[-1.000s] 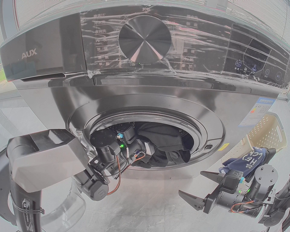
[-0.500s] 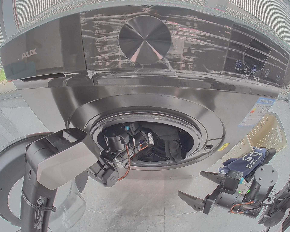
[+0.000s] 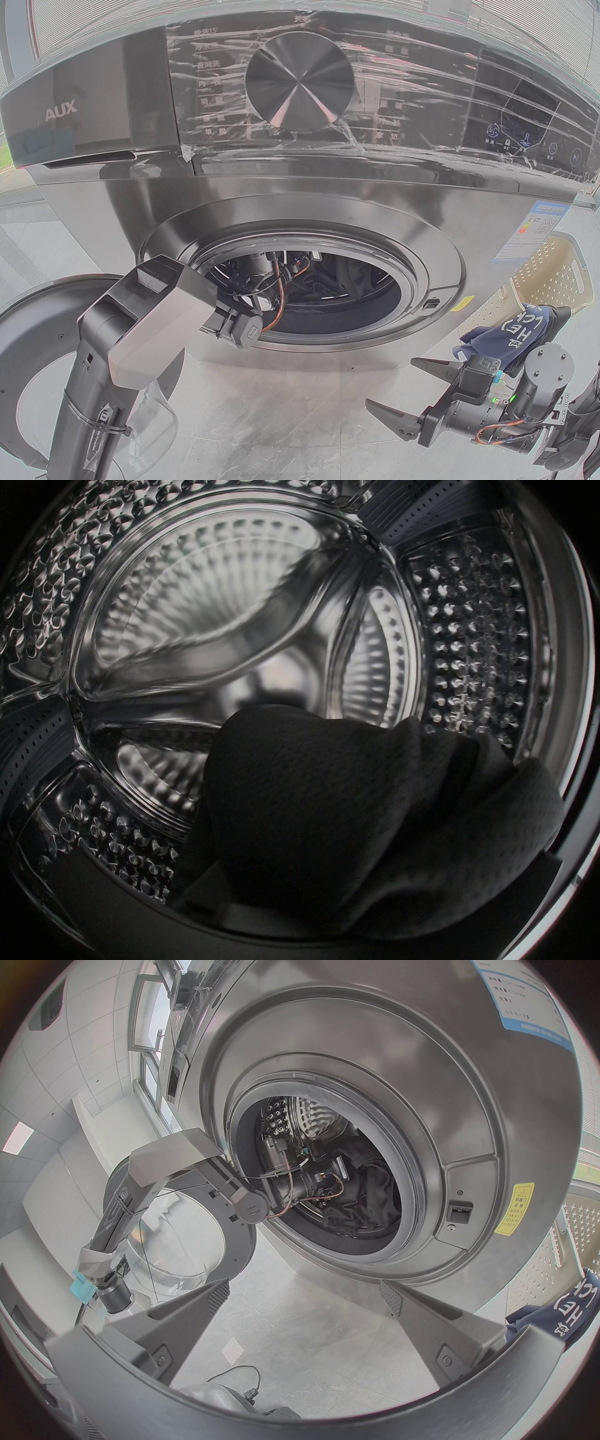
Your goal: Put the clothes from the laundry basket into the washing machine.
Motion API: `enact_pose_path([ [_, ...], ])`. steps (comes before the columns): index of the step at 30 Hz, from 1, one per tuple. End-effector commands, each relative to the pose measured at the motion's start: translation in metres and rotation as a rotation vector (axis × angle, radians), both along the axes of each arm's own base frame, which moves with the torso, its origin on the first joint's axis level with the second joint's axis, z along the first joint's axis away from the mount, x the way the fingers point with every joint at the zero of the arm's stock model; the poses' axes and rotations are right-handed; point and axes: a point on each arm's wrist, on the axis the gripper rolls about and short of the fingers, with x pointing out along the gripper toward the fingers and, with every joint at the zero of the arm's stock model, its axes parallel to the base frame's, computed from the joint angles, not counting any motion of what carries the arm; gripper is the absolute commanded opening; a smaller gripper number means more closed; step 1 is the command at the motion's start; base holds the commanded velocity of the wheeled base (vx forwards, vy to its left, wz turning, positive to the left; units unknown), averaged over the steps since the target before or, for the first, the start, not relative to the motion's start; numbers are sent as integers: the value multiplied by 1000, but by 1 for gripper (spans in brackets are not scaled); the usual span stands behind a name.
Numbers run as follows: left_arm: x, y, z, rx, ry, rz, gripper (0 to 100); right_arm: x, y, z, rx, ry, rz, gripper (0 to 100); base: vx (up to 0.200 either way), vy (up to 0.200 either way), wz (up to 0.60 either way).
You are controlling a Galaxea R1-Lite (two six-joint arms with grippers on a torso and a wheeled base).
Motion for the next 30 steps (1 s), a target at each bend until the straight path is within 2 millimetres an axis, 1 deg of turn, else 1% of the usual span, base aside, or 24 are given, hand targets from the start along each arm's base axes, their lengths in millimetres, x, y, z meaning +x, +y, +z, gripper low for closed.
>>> enact_pose_path([
  [1, 20, -1, -15, -1, 18, 65, 0, -1, 0, -1, -4, 3, 3, 100, 0, 0, 0],
  [8, 18, -3, -13, 4, 34, 63, 0, 0, 0, -2, -5, 5, 4, 100, 0, 0, 0],
  [9, 17, -4, -13, 4, 36, 61, 100, 0, 0, -2, -5, 5, 4, 100, 0, 0, 0],
  [13, 10, -4, -5, -18, 53, 50, 100, 0, 0, -2, -5, 5, 4, 100, 0, 0, 0],
  [17, -11, -1, 0, 22, 141, 34, 100, 0, 0, -2, -7, 6, 4, 100, 0, 0, 0],
  [20, -30, 9, -2, 96, 259, 28, 100, -1, 0, -2, -8, 9, 6, 100, 0, 0, 0],
  [21, -32, 10, -2, 101, 268, 28, 100, -1, 0, -2, -7, 8, 6, 100, 0, 0, 0],
  [22, -40, 16, -3, 129, 311, 25, 100, -1, 0, -2, -7, 6, 6, 100, 0, 0, 0],
  [23, -41, 16, -3, 130, 314, 25, 100, -1, 0, -2, -7, 6, 6, 100, 0, 0, 0],
  [24, -48, 21, -1, 147, 340, 21, 100, -1, 0, -2, -7, 6, 6, 100, 0, 0, 0],
  [26, -54, 23, 1, 159, 354, 16, 100, -1, 0, -2, -7, 6, 6, 100, 0, 0, 0],
  [27, -63, 22, 2, 174, 375, -7, 100, -1, 0, -2, -6, 7, 6, 100, 0, 0, 0],
  [28, -68, 22, 2, 181, 383, -22, 100, -1, 0, -2, -6, 7, 6, 100, 0, 0, 0],
  [30, -72, 22, 3, 186, 389, -37, 100, -1, 0, -2, -5, 6, 4, 100, 0, 0, 0],
])
